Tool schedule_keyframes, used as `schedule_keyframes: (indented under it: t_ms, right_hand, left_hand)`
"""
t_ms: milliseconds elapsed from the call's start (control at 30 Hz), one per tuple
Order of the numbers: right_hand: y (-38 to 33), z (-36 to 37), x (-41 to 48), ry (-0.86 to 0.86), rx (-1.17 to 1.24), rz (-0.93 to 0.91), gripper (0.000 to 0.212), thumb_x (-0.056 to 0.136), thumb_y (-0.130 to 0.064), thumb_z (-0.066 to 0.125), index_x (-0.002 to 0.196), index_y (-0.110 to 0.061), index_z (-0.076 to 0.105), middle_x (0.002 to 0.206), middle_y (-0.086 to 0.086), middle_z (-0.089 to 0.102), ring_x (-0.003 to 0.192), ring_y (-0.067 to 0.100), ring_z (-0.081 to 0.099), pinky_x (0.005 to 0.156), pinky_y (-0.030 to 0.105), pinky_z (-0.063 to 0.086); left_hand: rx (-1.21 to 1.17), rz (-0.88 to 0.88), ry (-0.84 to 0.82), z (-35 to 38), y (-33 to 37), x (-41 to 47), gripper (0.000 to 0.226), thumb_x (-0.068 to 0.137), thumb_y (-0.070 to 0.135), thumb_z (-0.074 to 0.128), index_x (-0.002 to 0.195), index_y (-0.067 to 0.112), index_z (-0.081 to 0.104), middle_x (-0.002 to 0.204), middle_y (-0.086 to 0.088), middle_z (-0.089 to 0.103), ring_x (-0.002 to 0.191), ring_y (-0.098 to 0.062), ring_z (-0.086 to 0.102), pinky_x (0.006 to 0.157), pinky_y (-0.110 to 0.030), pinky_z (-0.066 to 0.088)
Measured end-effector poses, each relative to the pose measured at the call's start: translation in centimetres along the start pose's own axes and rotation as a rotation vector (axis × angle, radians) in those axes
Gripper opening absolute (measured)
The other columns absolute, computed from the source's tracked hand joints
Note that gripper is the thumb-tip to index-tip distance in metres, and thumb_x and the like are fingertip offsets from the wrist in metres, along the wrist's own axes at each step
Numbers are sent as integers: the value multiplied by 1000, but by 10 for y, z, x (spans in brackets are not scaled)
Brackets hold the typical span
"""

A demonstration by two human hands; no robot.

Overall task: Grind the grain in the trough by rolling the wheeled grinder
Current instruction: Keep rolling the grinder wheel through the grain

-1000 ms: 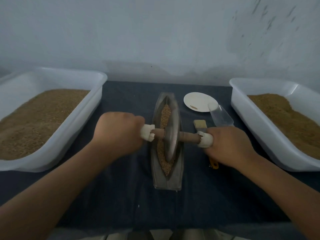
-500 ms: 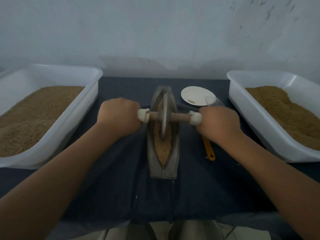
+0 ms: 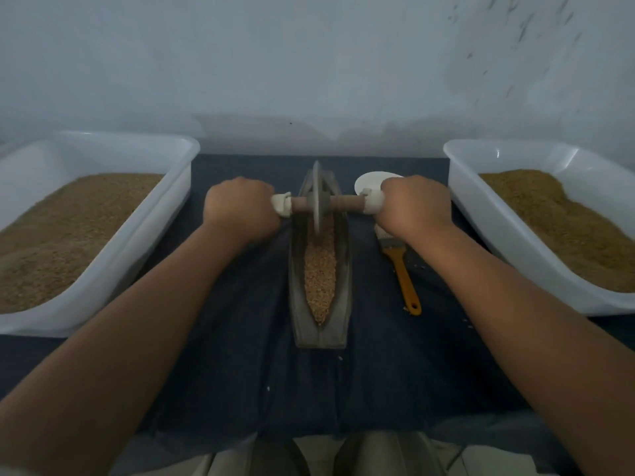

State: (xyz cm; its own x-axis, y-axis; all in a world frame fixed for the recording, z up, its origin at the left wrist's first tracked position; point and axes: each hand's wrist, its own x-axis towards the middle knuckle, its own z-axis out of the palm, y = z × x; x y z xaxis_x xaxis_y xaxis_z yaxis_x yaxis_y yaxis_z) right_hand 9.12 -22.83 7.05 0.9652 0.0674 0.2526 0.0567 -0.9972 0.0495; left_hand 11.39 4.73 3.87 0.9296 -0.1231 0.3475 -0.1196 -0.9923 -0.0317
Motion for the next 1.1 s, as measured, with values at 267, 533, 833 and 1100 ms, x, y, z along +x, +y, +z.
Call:
schedule_keyframes:
  t_ms: [267,533,833,1100]
  right_hand:
    - [21,-10,-88,75,84,-277,22,77,-48,68,70,-34,53,57,-12,50,51,9,50,47,33,49]
    - [6,12,-7,27,-38,-38,16,90,-36,66,81,-26,57,72,-5,56,67,21,55,58,33,45]
    - [28,-3,-82,-73,91,-188,22,78,-63,56,74,-42,57,61,-16,54,56,-1,50,50,28,46]
    - [20,26,-21,34,16,-84,26,86,-55,66,79,-32,56,71,-8,57,71,20,60,62,37,54]
  left_hand:
    - [8,156,118,-15,-18,-112,55,76,51,77,60,36,27,49,15,34,40,-6,32,47,-19,25]
    - [22,24,2,-5,-1,-17,34,89,50,54,66,26,47,69,5,55,63,-25,55,61,-32,42]
    - [47,201,93,-21,-15,-96,45,74,49,70,60,34,30,53,14,37,44,-5,31,49,-20,18]
    - [76,103,37,-5,-6,-26,32,83,54,52,66,27,47,64,9,46,58,-23,51,58,-30,37]
